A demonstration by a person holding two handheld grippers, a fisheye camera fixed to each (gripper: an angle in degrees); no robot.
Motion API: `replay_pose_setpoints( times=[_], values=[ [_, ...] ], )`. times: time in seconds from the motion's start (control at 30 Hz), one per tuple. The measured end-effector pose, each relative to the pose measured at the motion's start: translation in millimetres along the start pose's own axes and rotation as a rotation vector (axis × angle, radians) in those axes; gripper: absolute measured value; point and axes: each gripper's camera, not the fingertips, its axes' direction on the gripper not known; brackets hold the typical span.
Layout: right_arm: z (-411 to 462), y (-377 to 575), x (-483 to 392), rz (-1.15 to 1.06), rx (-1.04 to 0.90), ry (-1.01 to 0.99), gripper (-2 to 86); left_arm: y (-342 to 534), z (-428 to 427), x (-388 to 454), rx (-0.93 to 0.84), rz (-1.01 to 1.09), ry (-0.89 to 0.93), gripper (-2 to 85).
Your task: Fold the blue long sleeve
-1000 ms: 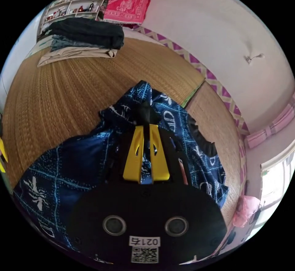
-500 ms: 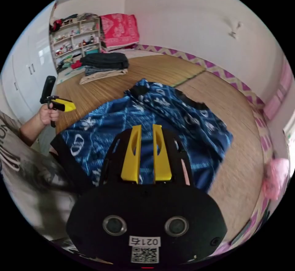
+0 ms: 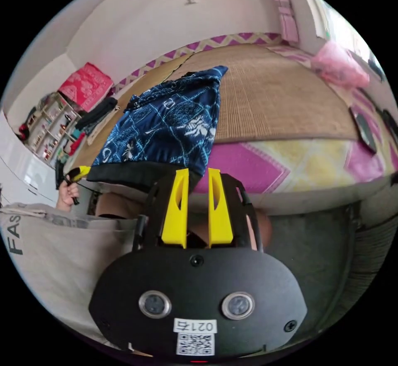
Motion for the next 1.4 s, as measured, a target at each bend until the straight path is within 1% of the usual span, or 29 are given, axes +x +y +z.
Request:
replay_pose_setpoints(
  times=[0.17, 0.27, 0.37, 0.6, 0.7, 0.77, 0.83, 0.9, 1.0, 1.07, 1.17, 1.23, 1.3, 1.37, 1.4],
  values=[
    [-11.6, 9.4, 87.0, 0.18, 0.006, -0.274, 7.8, 16.0, -0.6, 2.8, -0.029, -0.018, 0.006, 10.1],
    [-20.7, 2.4, 119.8, 0.239, 0.008, -0.374, 7.6, 22.1, 4.3, 6.4, -0.059, -0.02, -0.004, 10.9],
    [-38.5, -7.4, 136.9, 0.251, 0.018, -0.407, 7.3, 25.0, 10.9, 8.3, -0.066, -0.014, -0.017, 11.0],
    [-98.0, -33.5, 124.1, 0.157, 0.01, -0.329, 7.5, 14.5, 20.4, 4.4, -0.041, -0.056, 0.021, 9.7],
    [-121.5, -42.5, 110.9, 0.109, 0.013, -0.254, 7.2, 14.0, 24.3, -2.2, -0.043, -0.104, -0.012, 4.6],
    [-127.5, -48.8, 108.3, 0.101, -0.009, -0.229, 5.2, 17.0, 23.0, -8.5, -0.048, -0.117, -0.005, 0.7],
    [-140.6, -49.5, 111.8, 0.109, -0.005, -0.184, 0.7, 20.6, 19.3, -11.8, -0.048, -0.111, 0.03, -0.4],
    [-164.6, -47.1, 118.6, 0.102, 0.012, -0.143, -0.3, 24.1, 13.2, -12.2, -0.039, -0.099, 0.047, -0.7],
    [-212.0, -37.8, 116.7, 0.009, 0.054, -0.041, -0.8, 28.0, 5.1, -6.3, -0.034, -0.055, 0.051, -0.9],
    [-243.3, -26.9, 100.0, -0.108, 0.09, 0.021, -0.9, 29.0, 1.6, 0.6, -0.045, -0.012, 0.026, -0.9],
    [-265.9, -14.9, 83.9, -0.185, 0.099, 0.137, -0.9, 30.8, 1.8, -2.8, -0.069, 0.0, 0.024, -1.0],
    [-265.6, -12.2, 93.7, -0.168, 0.059, 0.133, -0.7, 34.3, 4.1, -15.0, -0.084, -0.037, 0.058, -1.0],
    [-258.7, -7.0, 114.2, -0.126, 0.018, 0.111, -0.4, 39.8, 4.3, -28.5, -0.074, -0.09, 0.131, -1.0],
    [-264.4, 3.8, 148.3, -0.038, 0.021, 0.011, 0.2, 45.0, 0.5, -35.7, -0.049, -0.12, 0.208, -1.0],
    [-269.4, 6.2, 156.7, -0.015, 0.031, -0.018, 0.6, 45.7, -0.4, -35.2, -0.046, -0.117, 0.212, -1.0]
  ],
)
